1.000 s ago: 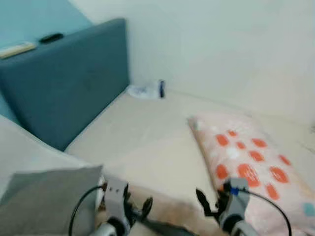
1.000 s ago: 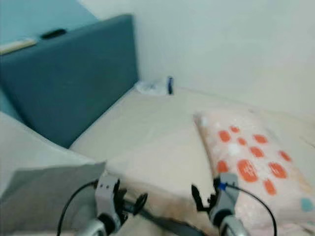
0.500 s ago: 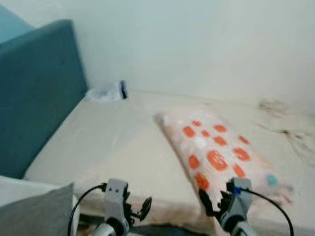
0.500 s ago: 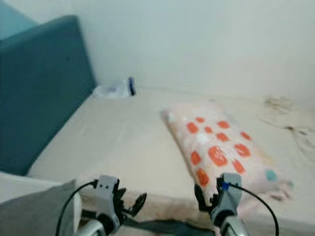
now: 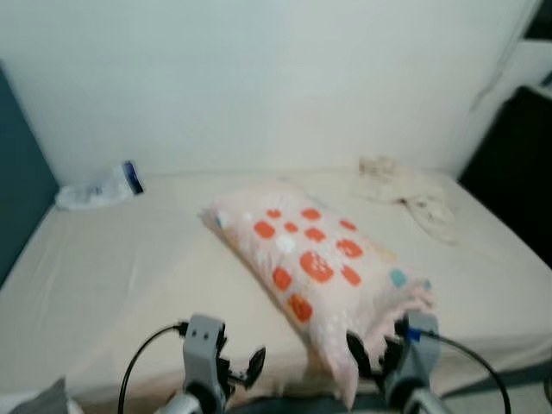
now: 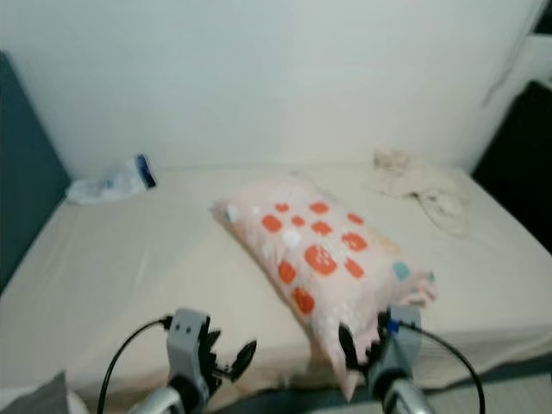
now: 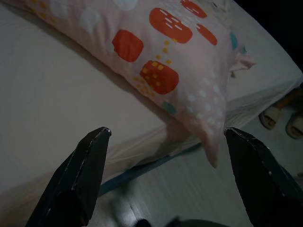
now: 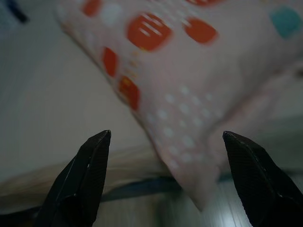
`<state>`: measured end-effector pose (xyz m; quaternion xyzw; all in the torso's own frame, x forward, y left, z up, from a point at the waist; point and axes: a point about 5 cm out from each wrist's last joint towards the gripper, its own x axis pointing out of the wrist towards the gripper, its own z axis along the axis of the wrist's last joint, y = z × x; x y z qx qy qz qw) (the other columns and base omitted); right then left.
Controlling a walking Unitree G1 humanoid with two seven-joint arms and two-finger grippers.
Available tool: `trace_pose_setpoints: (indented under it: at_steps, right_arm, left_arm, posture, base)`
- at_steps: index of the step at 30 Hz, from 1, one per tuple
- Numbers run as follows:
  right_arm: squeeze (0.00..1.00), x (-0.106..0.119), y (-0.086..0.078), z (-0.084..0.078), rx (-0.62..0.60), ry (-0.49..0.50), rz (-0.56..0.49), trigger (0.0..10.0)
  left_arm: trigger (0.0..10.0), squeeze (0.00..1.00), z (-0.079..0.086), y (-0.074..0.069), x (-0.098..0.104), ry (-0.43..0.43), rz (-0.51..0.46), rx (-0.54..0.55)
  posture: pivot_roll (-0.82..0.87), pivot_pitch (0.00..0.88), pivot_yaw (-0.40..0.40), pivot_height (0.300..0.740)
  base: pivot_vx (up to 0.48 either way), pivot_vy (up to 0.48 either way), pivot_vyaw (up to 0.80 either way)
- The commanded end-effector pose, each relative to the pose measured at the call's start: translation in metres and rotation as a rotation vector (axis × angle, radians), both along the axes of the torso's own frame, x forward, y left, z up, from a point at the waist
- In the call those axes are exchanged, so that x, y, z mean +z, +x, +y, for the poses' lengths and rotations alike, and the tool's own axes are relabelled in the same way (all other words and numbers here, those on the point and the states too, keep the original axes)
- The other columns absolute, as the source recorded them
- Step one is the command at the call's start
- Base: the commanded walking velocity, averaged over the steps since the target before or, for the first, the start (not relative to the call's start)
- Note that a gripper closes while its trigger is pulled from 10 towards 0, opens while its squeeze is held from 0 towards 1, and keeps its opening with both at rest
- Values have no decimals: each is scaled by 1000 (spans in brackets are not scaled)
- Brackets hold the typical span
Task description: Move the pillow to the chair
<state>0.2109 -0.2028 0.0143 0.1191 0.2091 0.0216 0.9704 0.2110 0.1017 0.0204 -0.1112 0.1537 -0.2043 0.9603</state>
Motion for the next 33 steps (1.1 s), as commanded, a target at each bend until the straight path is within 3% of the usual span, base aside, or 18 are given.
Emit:
trace_pose_setpoints:
  at_steps: [1, 7, 33]
  right_arm:
    - [0, 1, 2, -1, -1, -7, -3, 10000]
    - [0, 2, 3, -1, 1, -7, -10, 10000]
    - [0, 2, 4, 0, -1, 7, -9, 10000]
  left_arm:
    - [10000, 0, -3, 0, 0, -2, 1, -13]
    - [10000, 0, -3, 1, 0, 0, -2, -15]
    - [10000, 0, -3, 2, 1, -1, -8, -7]
  posture:
    - [-71, 0, -11, 740]
    - [-71, 0, -13, 740]
    - [-71, 11, -9, 740]
  base:
    - [0, 0, -725]
    - [0, 0, -710]
    - [0, 0, 0]
